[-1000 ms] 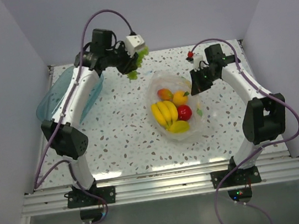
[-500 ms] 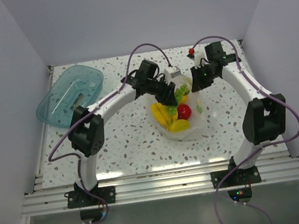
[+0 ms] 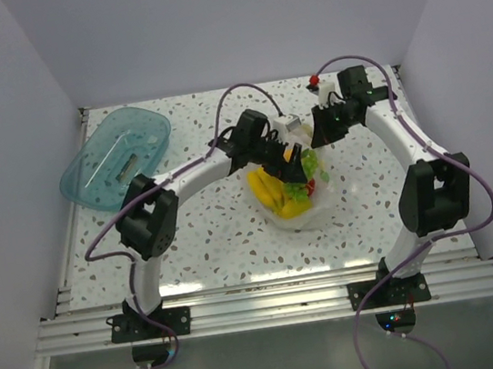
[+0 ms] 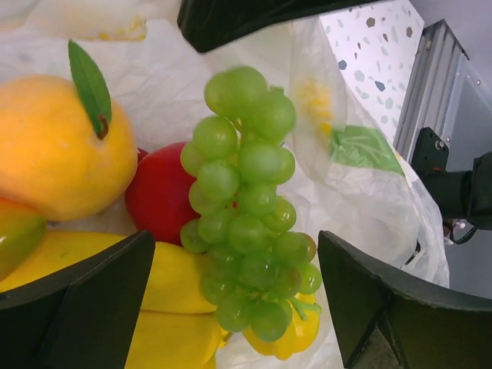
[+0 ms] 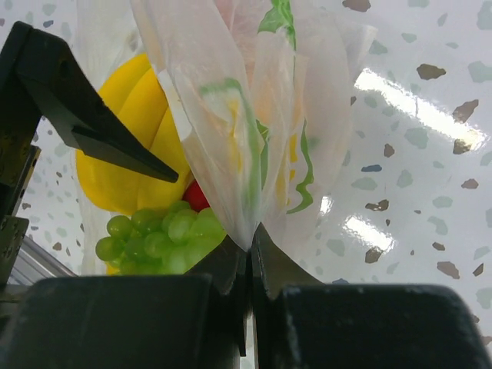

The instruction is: Place the fake fruits into the plastic bag and tie a complex knot

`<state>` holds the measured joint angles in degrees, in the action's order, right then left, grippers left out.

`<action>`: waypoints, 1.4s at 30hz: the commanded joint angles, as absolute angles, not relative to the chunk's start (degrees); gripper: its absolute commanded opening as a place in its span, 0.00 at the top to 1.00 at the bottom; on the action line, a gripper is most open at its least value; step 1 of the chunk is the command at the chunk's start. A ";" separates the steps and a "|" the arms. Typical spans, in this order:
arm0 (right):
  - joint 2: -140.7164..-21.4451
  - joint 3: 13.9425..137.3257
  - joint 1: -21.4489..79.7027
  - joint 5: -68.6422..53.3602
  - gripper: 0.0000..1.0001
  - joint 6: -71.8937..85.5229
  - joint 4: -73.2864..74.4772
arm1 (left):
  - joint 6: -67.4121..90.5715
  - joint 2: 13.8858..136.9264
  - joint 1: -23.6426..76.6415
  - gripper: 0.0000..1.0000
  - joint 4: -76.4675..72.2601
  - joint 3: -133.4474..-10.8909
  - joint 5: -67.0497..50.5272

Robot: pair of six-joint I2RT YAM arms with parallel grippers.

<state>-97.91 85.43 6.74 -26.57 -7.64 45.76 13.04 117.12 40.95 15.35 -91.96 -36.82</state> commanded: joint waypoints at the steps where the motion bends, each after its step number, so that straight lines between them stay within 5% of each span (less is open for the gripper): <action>1: -99.05 89.55 6.77 -28.04 0.99 -7.47 43.24 | 14.15 109.96 39.47 0.07 10.73 -89.83 -34.10; 7: -102.47 93.69 6.86 -29.18 0.98 -8.26 43.15 | 11.26 100.46 29.64 0.12 4.40 -84.90 -38.40; 16: -111.08 102.91 10.01 -31.11 0.90 -9.23 45.61 | 3.34 103.53 14.51 0.10 10.20 -90.00 -38.65; 22: -113.73 107.48 13.88 -29.97 0.65 -9.41 45.35 | 1.15 108.36 11.16 0.08 7.65 -92.28 -42.53; 24: -114.34 111.33 13.97 -29.71 0.50 -7.48 47.18 | 0.27 110.64 11.42 0.09 8.35 -93.42 -43.68; 25: -114.43 112.92 13.89 -29.10 0.27 -7.12 48.24 | -1.91 111.35 11.51 0.10 8.70 -93.95 -43.25; 28: -111.55 115.22 13.80 -24.98 0.07 -6.50 49.22 | -3.07 113.81 11.51 0.12 7.92 -95.26 -40.10; 34: -101.35 108.73 11.87 -21.88 0.08 -4.32 52.37 | -4.04 118.65 11.51 0.25 8.96 -98.70 -36.65; 42: -92.64 98.18 -2.89 -30.57 0.21 1.49 66.43 | -7.21 120.32 11.51 0.27 9.41 -97.91 -39.98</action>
<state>-94.35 101.54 2.07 -26.28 -1.93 57.10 -4.32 119.81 11.64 10.76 -95.90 -37.56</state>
